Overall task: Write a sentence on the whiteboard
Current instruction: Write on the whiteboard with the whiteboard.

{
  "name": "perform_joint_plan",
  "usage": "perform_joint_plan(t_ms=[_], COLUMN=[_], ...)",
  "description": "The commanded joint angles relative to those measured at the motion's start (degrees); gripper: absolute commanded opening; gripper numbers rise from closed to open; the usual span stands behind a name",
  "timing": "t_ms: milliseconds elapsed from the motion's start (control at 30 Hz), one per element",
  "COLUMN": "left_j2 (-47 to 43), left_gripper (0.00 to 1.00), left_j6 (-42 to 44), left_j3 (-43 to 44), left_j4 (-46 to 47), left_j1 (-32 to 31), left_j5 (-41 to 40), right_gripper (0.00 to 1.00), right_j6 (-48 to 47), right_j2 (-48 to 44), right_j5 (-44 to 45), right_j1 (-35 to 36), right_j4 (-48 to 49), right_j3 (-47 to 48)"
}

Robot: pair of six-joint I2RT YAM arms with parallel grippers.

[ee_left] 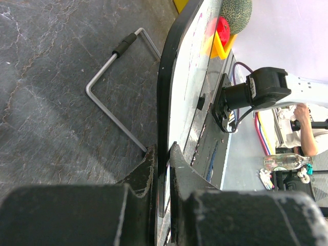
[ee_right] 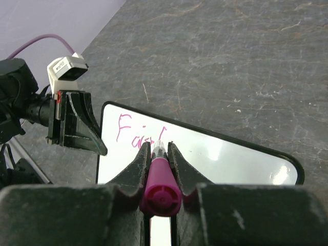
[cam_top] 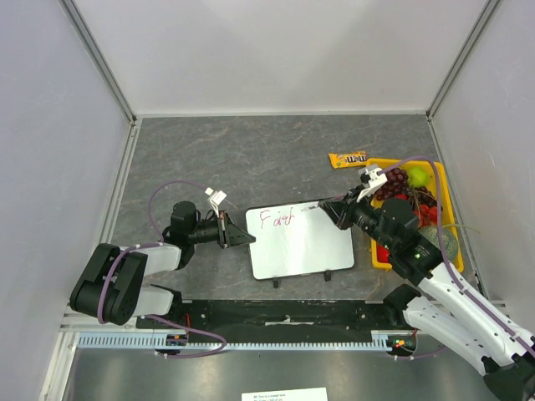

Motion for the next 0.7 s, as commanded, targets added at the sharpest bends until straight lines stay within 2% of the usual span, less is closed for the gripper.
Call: perform_joint_plan(t_ms=[0, 367, 667], left_j2=[0.6, 0.7, 0.7], left_gripper=[0.02, 0.02, 0.02], left_j6=[3.8, 3.8, 3.9], left_j3=[0.4, 0.5, 0.6], left_j4=[-1.8, -2.0, -2.1], left_j1=[-0.4, -0.5, -0.5], left_j5=[-4.0, -4.2, -4.1], right_gripper=[0.0, 0.0, 0.0], right_j6=[-0.9, -3.1, -3.2], right_j2=[-0.6, -1.2, 0.3], right_j5=[-2.3, 1.1, -0.1], right_j1=[-0.2, -0.2, -0.2], right_j4=[-1.8, -4.2, -1.4], right_j3=[2.0, 2.3, 1.8])
